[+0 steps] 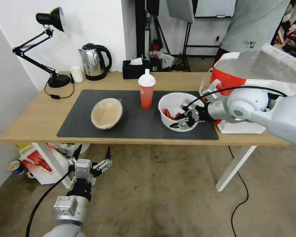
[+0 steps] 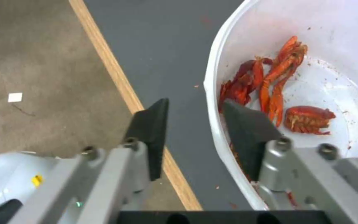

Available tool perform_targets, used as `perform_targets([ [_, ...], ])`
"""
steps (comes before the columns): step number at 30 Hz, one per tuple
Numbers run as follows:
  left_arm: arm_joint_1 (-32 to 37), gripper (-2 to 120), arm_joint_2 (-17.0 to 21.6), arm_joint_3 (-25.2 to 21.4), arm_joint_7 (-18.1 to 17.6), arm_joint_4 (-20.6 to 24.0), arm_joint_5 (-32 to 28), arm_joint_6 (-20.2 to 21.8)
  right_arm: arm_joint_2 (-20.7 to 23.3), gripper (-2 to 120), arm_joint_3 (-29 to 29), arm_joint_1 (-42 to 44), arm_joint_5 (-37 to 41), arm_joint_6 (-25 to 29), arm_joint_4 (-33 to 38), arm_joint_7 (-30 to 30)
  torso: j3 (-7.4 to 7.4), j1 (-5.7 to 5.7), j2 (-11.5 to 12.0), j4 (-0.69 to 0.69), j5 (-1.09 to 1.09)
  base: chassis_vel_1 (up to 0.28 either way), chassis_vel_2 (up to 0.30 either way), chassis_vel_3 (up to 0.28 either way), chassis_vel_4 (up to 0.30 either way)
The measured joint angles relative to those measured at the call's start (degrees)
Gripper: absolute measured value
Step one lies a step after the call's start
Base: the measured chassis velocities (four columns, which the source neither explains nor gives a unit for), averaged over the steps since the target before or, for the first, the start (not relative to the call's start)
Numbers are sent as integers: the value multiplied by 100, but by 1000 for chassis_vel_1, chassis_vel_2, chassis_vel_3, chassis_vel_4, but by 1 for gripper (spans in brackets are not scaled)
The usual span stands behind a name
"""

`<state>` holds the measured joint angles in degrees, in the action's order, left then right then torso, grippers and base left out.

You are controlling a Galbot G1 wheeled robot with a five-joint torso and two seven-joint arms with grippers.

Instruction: Pick up the trash from the table and place it into the takeout bag.

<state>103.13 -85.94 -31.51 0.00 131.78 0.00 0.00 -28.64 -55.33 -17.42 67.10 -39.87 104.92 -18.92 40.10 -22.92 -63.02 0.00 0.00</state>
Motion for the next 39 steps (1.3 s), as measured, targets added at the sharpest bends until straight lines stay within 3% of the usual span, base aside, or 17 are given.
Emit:
perform_targets([
  [8, 0, 100, 0, 0, 0, 0, 0, 0, 15, 3, 2, 13, 72, -16, 0, -4, 0, 0, 0, 0, 0, 0, 0, 0, 0],
  [11, 0, 100, 0, 0, 0, 0, 0, 0, 19, 0, 2, 14, 84, -17, -4, -17, 0, 0, 0, 0, 0, 0, 0, 0, 0],
  [35, 0, 100, 0, 0, 0, 0, 0, 0, 106, 0, 86, 0, 48, -86, 50, -124, 0, 0, 0, 0, 0, 0, 0, 0, 0],
  [37, 0, 100, 0, 0, 0, 0, 0, 0, 83, 2, 88, -56, 31, -86, 46, -133, 0, 0, 0, -1, 2, 0, 0, 0, 0],
  [39, 0, 100, 0, 0, 0, 0, 0, 0, 13, 12, 74, -225, 71, -93, 13, -150, 0, 0, 0, 0, 0, 0, 0, 0, 0],
])
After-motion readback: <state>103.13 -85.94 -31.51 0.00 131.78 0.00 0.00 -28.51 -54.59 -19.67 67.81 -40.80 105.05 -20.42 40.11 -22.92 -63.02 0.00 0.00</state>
